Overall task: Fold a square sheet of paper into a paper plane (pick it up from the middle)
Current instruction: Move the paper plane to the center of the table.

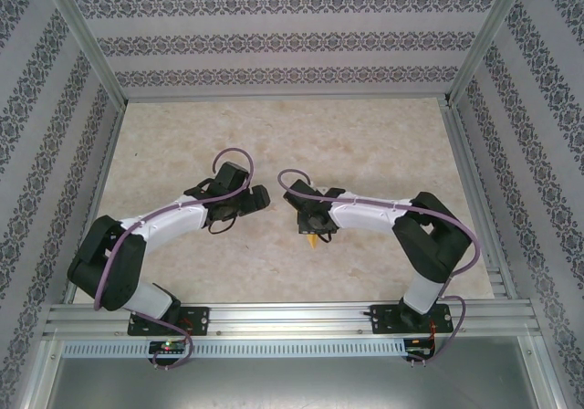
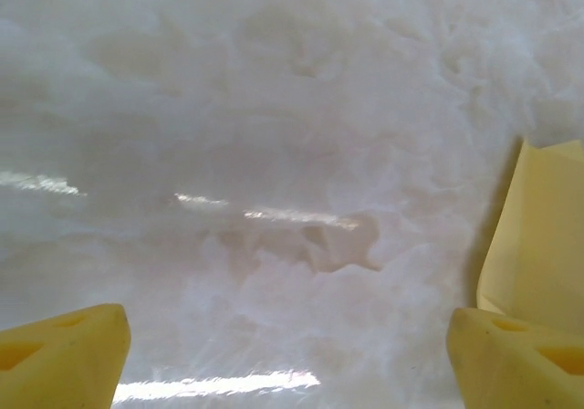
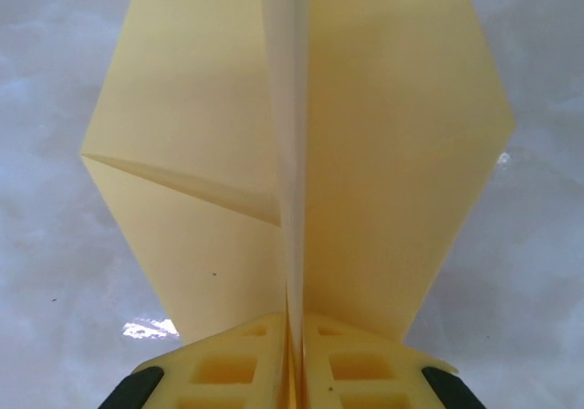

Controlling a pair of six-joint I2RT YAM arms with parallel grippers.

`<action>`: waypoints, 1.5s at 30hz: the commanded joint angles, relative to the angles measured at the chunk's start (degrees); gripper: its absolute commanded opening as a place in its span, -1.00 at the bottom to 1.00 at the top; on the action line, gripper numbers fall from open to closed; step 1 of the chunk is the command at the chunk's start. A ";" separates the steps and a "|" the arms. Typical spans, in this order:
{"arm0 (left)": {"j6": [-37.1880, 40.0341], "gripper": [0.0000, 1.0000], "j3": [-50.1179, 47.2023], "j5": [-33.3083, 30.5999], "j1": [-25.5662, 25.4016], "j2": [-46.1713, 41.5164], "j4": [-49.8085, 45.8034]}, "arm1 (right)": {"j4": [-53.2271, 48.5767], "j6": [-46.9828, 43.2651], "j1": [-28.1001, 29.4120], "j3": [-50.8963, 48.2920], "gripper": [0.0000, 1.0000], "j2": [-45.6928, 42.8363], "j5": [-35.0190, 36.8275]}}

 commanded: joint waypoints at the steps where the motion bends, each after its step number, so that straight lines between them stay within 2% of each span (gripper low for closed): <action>1: 0.87 0.88 -0.79 -2.66 0.65 -1.82 -2.32 | 0.53 -0.24 -0.59 1.28 -0.72 1.10 1.47; 7: 1.13 0.99 -1.08 -3.08 0.76 -2.16 -2.84 | 1.81 1.78 -0.15 0.33 -0.64 2.54 2.09; 13: 1.57 1.00 -1.54 -3.08 1.09 -2.55 -3.20 | 5.25 5.02 1.29 -2.97 -0.74 4.30 2.91; 17: 2.05 1.00 -1.51 -3.41 1.62 -2.80 -4.02 | 4.14 5.38 2.21 -1.99 -0.81 4.70 5.45; 22: 2.61 1.00 -2.21 -3.65 2.84 -4.15 -5.09 | 0.65 0.97 2.18 3.83 -0.82 1.16 10.36; 25: 2.53 1.00 -2.86 -3.21 4.05 -5.01 -5.52 | 1.17 -3.04 0.28 8.19 -0.82 1.95 9.58; 35: 2.77 1.00 -4.77 -2.90 6.20 -8.55 -7.25 | 6.10 -12.80 -5.94 23.44 -0.83 13.54 5.58; 45: 4.20 1.00 -4.64 -2.20 6.49 -9.58 -7.58 | 6.19 -13.28 -8.47 29.83 -0.78 22.73 2.58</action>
